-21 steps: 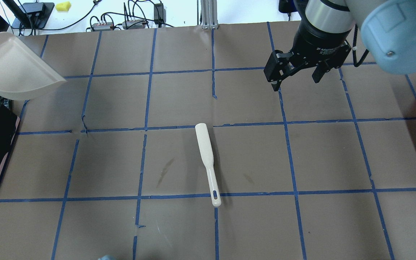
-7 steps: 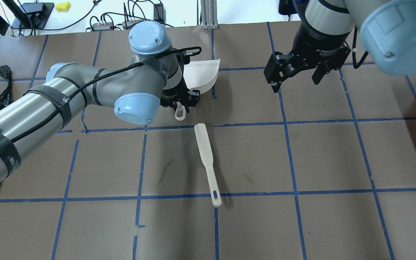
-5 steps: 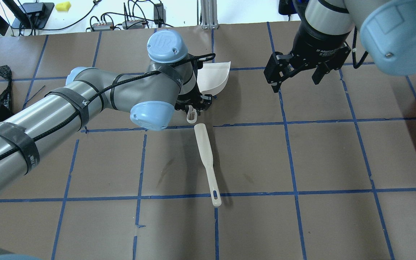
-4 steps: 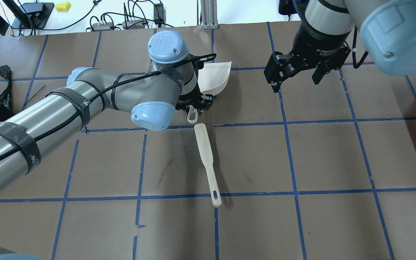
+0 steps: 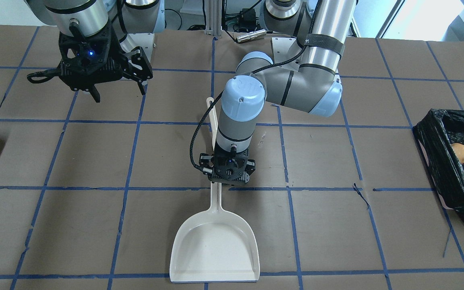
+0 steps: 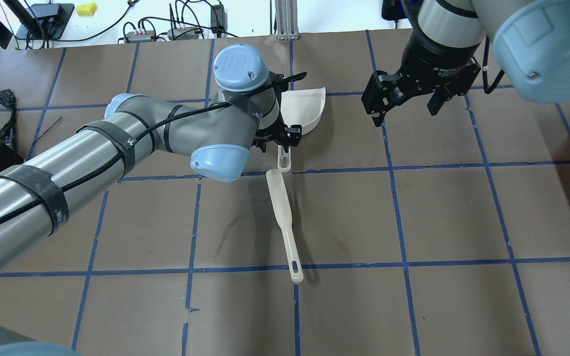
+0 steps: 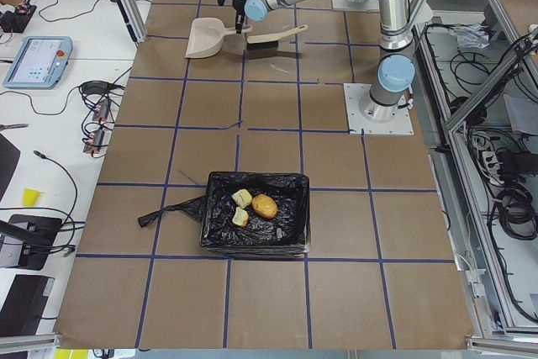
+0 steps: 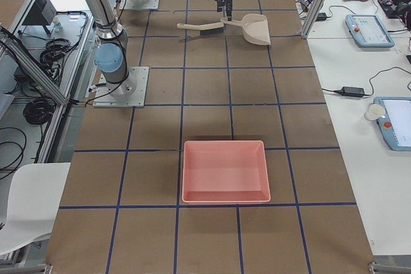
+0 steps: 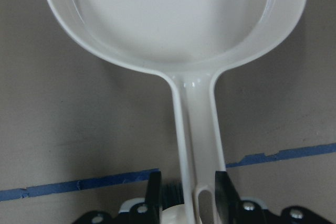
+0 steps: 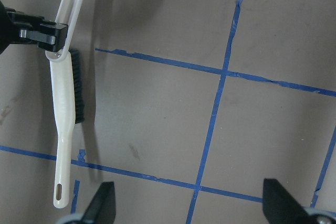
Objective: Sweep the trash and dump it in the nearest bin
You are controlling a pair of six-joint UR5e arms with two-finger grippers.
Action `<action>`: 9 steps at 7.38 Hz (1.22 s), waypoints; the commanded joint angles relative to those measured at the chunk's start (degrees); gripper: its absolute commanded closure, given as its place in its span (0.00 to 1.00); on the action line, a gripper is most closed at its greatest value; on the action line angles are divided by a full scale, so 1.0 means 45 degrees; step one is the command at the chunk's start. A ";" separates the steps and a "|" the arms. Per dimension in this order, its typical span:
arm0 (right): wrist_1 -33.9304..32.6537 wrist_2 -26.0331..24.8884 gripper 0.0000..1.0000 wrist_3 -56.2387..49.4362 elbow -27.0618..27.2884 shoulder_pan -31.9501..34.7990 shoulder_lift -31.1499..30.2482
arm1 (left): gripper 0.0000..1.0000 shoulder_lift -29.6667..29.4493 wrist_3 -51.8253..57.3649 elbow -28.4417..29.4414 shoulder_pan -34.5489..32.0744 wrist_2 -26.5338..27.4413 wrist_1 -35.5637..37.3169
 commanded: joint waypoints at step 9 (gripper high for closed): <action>-0.0067 -0.0199 0.01 0.0251 -0.0019 0.0058 0.0000 | 0.00 0.4336 0.2656 0.4188 0.3245 0.0262 -1.1742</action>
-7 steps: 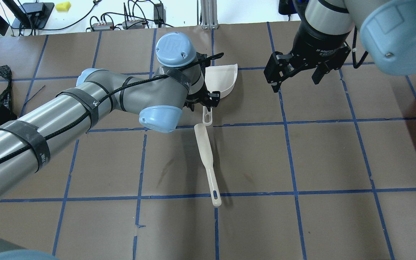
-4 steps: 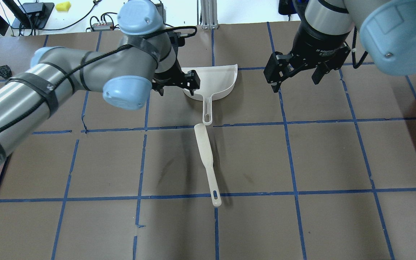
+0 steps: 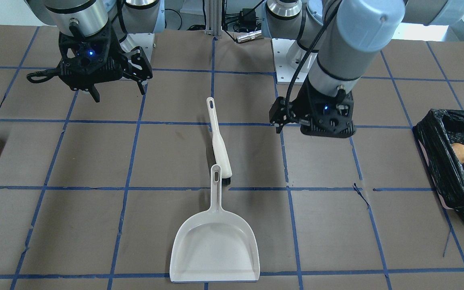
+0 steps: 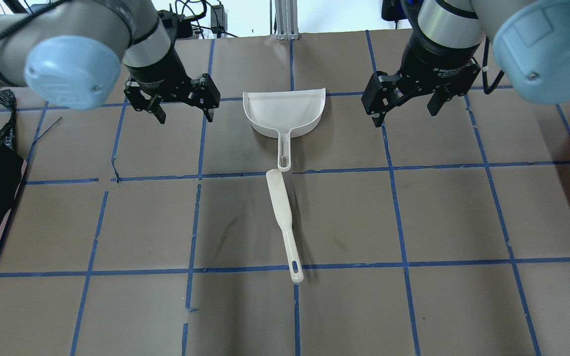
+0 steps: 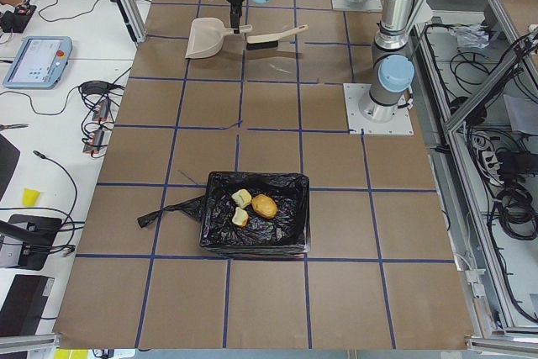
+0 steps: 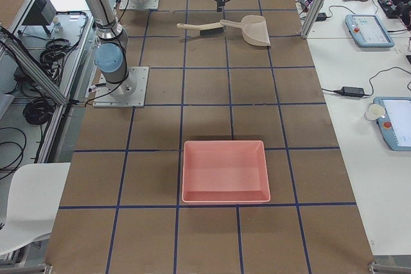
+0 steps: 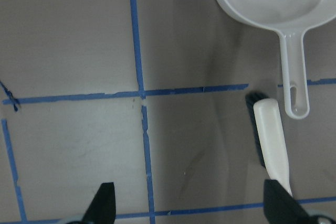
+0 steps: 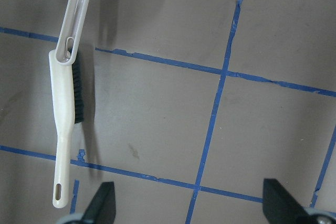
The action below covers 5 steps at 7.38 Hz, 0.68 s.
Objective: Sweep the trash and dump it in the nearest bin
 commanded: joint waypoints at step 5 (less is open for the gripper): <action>-0.0125 -0.0111 0.00 0.1987 -0.0014 0.0077 -0.0020 | 0.00 0.1643 0.0418 0.0128 0.0062 0.0778 -0.1772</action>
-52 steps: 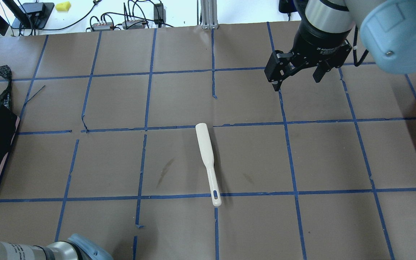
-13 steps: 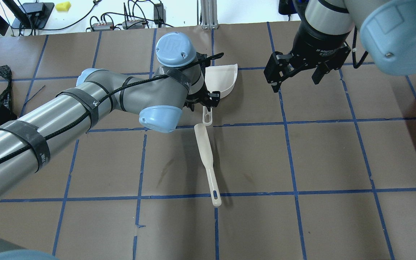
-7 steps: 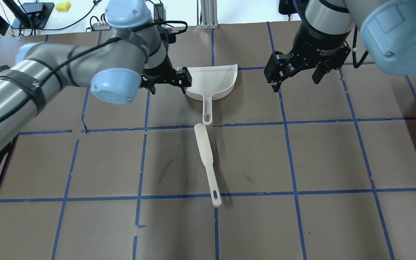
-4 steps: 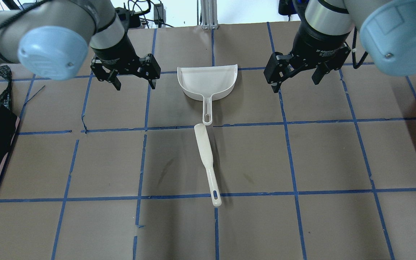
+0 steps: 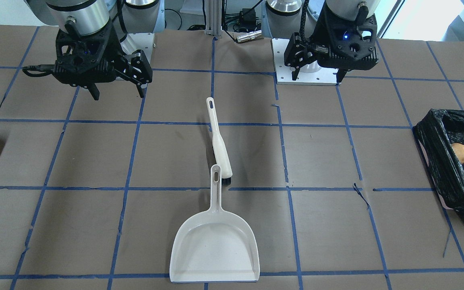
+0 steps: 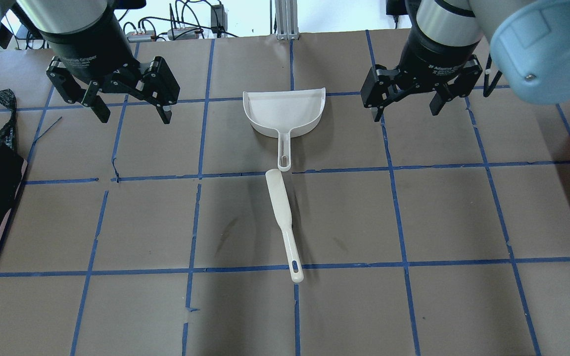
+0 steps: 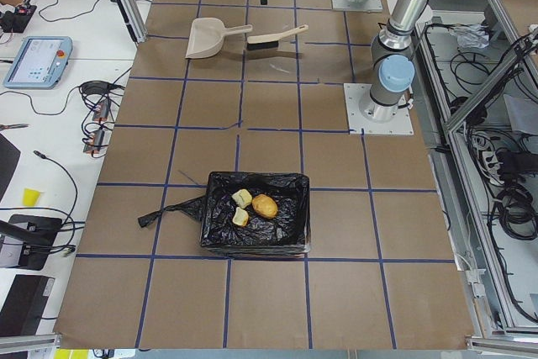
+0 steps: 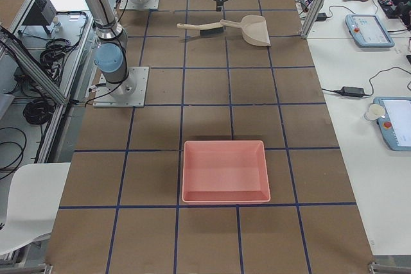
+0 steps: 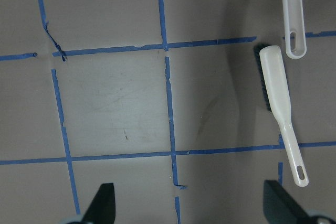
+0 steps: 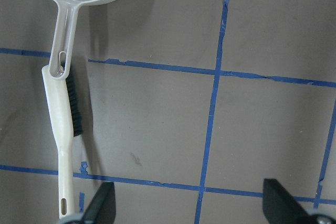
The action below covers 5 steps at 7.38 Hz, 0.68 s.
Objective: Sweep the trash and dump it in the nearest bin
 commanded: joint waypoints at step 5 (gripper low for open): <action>-0.0002 0.0137 0.00 0.0045 -0.0006 0.0039 -0.0001 | 0.00 0.0072 0.0835 -0.0063 0.0823 -0.0060 0.0438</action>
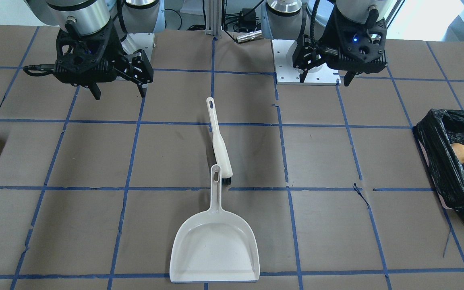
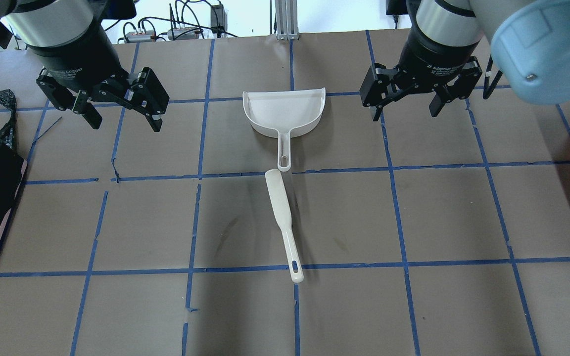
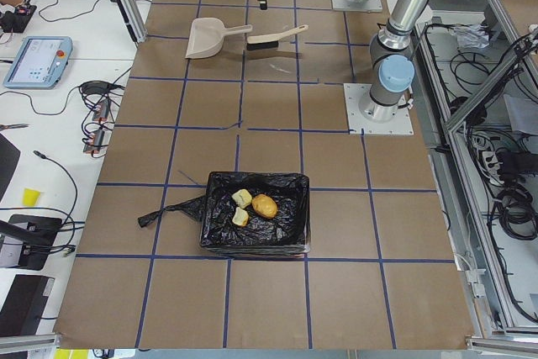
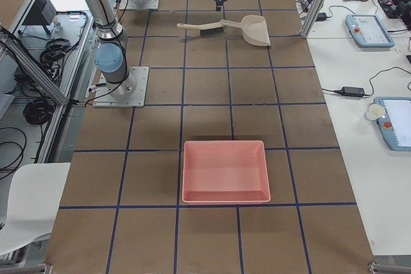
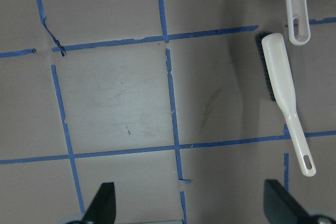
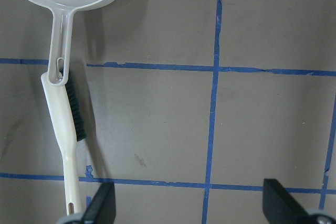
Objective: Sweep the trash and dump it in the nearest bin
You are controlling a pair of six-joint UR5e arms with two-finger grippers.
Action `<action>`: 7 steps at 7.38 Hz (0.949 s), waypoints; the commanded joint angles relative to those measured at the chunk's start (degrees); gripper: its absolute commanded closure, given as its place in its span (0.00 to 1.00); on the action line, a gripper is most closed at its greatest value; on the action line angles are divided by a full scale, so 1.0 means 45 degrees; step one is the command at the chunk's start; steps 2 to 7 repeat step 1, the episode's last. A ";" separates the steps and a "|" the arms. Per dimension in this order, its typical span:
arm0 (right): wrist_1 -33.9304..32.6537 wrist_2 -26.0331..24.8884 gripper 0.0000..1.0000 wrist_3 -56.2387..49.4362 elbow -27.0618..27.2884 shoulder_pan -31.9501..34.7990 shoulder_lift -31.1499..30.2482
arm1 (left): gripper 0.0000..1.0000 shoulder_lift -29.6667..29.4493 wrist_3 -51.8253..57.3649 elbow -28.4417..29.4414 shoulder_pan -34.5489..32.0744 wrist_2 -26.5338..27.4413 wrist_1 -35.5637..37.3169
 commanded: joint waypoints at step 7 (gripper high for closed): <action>-0.0011 -0.0004 0.00 -0.0037 -0.0015 -0.0002 0.0001 | 0.00 -0.0075 0.0022 0.0127 0.0413 -0.0031 0.0206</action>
